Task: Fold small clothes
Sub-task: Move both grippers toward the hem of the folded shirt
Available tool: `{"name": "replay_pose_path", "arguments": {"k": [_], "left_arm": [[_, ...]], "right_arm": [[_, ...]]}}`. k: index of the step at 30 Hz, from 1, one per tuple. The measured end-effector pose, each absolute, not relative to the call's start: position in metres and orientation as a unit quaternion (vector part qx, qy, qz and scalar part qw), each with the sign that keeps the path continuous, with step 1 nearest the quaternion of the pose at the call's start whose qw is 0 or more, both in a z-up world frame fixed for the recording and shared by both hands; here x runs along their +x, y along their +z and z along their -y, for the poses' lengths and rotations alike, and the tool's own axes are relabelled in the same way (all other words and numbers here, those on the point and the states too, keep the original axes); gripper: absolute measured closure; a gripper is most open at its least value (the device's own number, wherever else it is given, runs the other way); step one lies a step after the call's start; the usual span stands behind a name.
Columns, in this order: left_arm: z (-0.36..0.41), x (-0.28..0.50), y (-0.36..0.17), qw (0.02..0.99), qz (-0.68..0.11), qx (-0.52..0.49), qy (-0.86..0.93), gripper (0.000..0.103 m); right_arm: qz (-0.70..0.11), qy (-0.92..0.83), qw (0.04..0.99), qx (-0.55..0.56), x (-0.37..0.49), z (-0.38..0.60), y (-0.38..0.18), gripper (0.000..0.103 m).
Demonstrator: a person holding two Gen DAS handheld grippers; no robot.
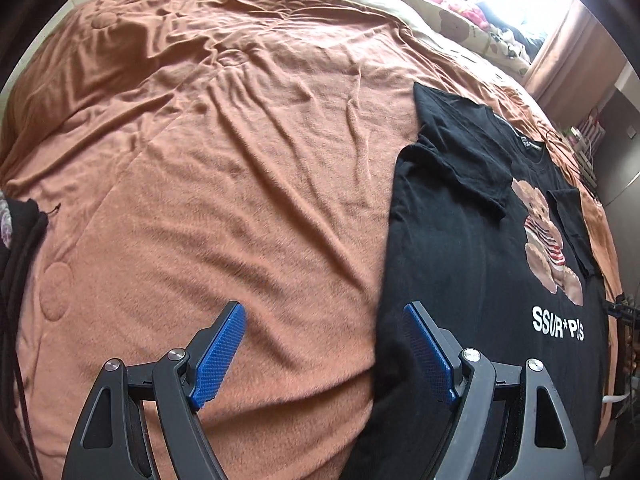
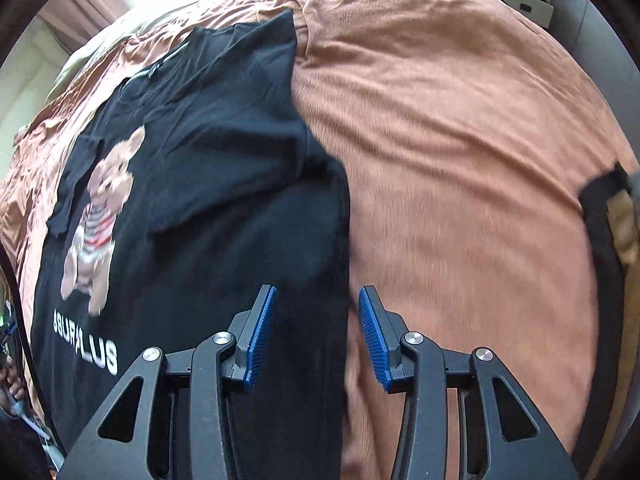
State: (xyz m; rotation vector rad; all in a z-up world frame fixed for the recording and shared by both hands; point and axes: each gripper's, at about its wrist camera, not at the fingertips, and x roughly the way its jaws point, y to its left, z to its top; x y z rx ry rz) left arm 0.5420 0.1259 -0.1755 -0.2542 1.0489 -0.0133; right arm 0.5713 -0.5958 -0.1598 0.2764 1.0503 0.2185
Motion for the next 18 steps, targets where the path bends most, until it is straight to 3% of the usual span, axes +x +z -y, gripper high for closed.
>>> {"name": "replay_pose_path", "arguments": {"k": [10,13,18], "left_arm": [[-0.135,0.479,-0.177,0.851,-0.502,-0.149,-0.025,0.029],[-0.135,0.461,-0.178,0.850,-0.503,-0.151,-0.030,0.036],[-0.133,0.432,-0.185,0.844,-0.511,-0.159,-0.039,0.058]], "right_arm": [[-0.500,0.116,0.847,0.137,0.488,0.596,-0.154,0.063],[-0.502,0.125,0.843,0.145,0.465,0.600,-0.156,0.063],[-0.508,0.144,0.835,0.154,0.428,0.608,-0.164,0.063]]}}
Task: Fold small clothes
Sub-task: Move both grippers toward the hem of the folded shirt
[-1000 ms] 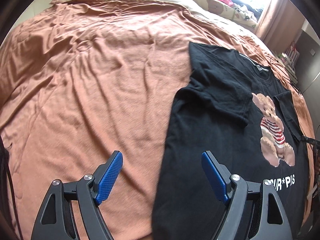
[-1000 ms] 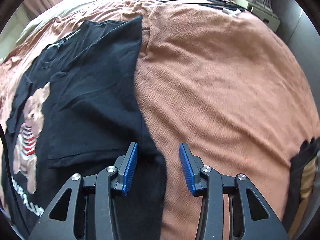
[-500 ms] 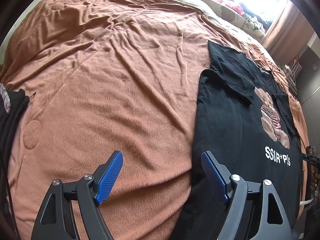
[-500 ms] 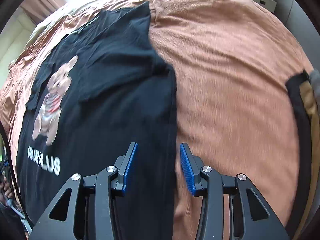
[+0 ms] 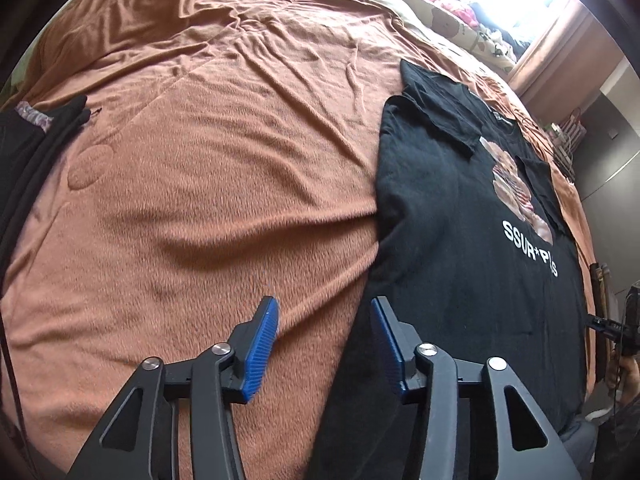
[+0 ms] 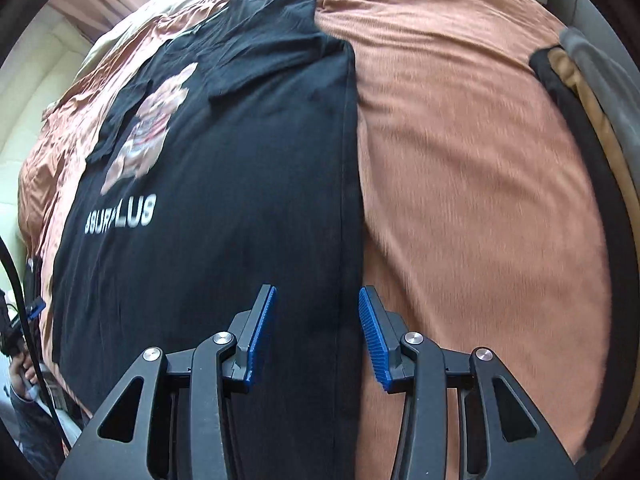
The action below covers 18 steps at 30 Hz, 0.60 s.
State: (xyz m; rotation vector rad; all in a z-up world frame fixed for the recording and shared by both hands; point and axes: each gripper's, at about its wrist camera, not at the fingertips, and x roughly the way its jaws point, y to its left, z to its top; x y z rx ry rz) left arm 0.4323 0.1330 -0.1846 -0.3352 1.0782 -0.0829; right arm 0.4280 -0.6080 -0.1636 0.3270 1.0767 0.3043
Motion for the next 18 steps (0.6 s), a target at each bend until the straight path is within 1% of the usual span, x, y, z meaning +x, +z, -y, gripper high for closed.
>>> {"name": "replay_pose_path", "arguments": {"k": [2,3,18], "left_arm": [[-0.131,0.422,-0.188,0.840,-0.517,-0.161,-0.043,0.063],[-0.129,0.417,-0.190,0.839,-0.518,-0.160,-0.045,0.064],[-0.125,0.346,-0.201,0.834,-0.520,-0.176,-0.046,0.066]], "right_arm": [[-0.510,0.151,0.832,0.161,0.415,0.612,-0.166,0.065],[-0.511,0.152,0.831,0.160,0.408,0.612,-0.168,0.066],[-0.495,0.180,0.828,0.192,0.314,0.631,-0.178,0.066]]}}
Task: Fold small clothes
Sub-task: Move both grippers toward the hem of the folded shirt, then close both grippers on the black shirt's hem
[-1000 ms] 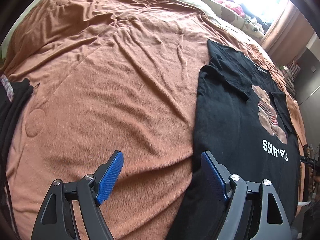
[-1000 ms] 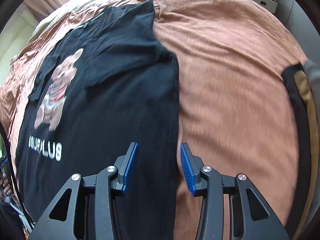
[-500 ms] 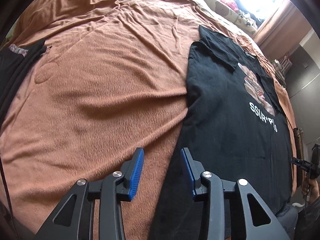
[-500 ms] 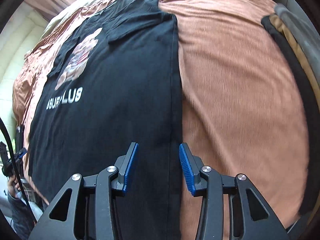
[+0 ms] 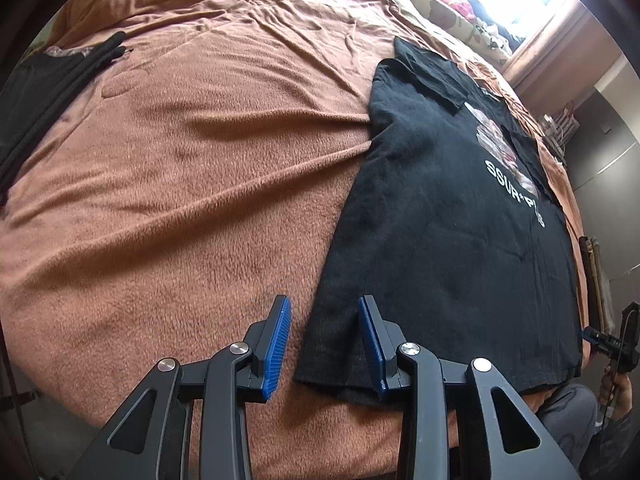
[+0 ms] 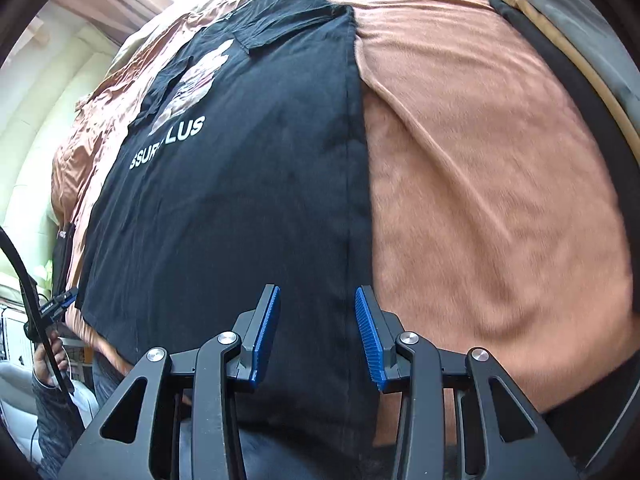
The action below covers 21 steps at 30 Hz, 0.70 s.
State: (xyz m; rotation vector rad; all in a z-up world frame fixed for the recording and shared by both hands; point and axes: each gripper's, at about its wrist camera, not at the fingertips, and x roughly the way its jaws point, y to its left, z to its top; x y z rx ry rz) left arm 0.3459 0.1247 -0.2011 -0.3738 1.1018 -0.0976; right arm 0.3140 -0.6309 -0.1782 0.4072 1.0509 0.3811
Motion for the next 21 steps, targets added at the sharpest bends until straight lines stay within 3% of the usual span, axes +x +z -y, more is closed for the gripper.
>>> {"name": "replay_pose_path", "arguments": {"k": [21], "left_arm": [[-0.151,0.318,-0.214,0.814,-0.494,-0.299,-0.057,0.070]], "right_arm": [[-0.431,0.203,0.798,0.371,0.232,0.674,-0.241,0.066]]}}
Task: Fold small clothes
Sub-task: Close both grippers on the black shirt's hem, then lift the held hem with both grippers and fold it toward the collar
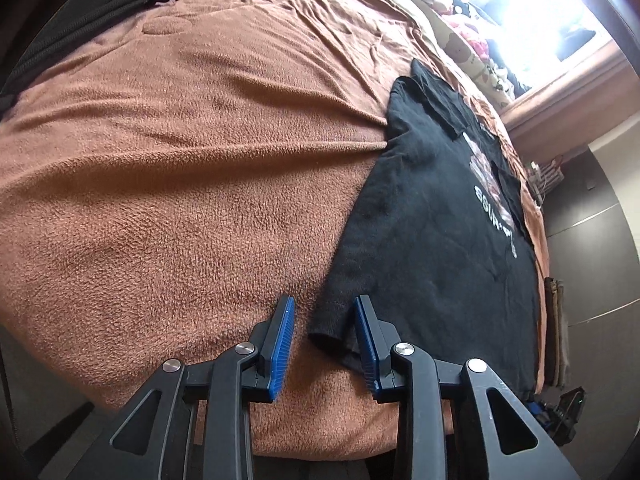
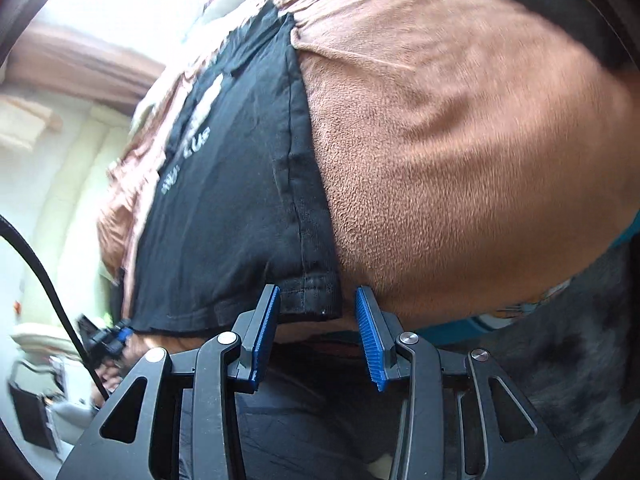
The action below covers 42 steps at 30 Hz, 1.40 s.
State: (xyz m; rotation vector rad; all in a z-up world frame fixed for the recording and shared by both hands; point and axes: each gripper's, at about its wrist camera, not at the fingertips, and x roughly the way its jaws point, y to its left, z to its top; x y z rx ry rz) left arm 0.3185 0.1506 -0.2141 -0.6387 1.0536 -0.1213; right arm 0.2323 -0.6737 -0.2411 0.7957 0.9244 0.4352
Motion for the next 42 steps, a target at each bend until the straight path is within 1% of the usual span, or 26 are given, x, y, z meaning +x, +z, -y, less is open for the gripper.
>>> {"name": "replay_pose_path", "arguments": {"k": [7,13,18,21,22,23,25,26,27,29,34,35,42], "left_arm": [[-0.150,0.321,-0.219,0.802,-0.495,-0.329,-0.063,0.070],[-0.147,0.314,-0.222,0.790,-0.487,-0.363,-0.078,0.070],[-0.153,0.314,-0.227,0.784,-0.475,-0.394,-0.069,0.070],[-0.152,0.316,-0.227,0.786,-0.469,-0.398,-0.060,0.070],[-0.150,0.317,-0.227,0.787,-0.469,-0.397,-0.056,0.070],[-0.149,0.318,-0.228,0.787,-0.468,-0.397,-0.052,0.070],[-0.149,0.317,-0.227,0.788,-0.466,-0.399,-0.047,0.076],[-0.149,0.317,-0.228,0.788,-0.468,-0.398,-0.046,0.085],[-0.150,0.316,-0.229,0.785,-0.470,-0.402,-0.047,0.091],[-0.153,0.313,-0.231,0.779,-0.466,-0.416,-0.053,0.095],[-0.150,0.305,-0.209,0.795,-0.443,-0.407,-0.074,0.098],[-0.149,0.303,-0.202,0.800,-0.437,-0.403,-0.080,0.100],[-0.145,0.286,-0.159,0.819,-0.409,-0.389,-0.104,0.100]], "right_arm": [[-0.380,0.239,0.773,0.447,0.227,0.683,-0.257,0.066],[-0.348,0.276,0.770,0.458,0.227,0.673,-0.259,0.066],[-0.357,0.235,0.786,0.446,0.236,0.662,-0.266,0.068],[-0.366,0.210,0.794,0.437,0.239,0.654,-0.260,0.086],[-0.371,0.199,0.797,0.433,0.240,0.652,-0.259,0.095],[-0.373,0.192,0.799,0.431,0.239,0.651,-0.257,0.099],[-0.372,0.184,0.802,0.430,0.238,0.648,-0.253,0.102],[-0.369,0.181,0.805,0.428,0.236,0.647,-0.249,0.103],[-0.367,0.180,0.807,0.427,0.232,0.647,-0.243,0.103],[-0.357,0.181,0.811,0.426,0.226,0.646,-0.235,0.103],[-0.329,0.195,0.825,0.416,0.208,0.651,-0.212,0.103],[-0.323,0.201,0.826,0.416,0.205,0.651,-0.208,0.103],[-0.298,0.225,0.840,0.395,0.188,0.649,-0.189,0.103]]}}
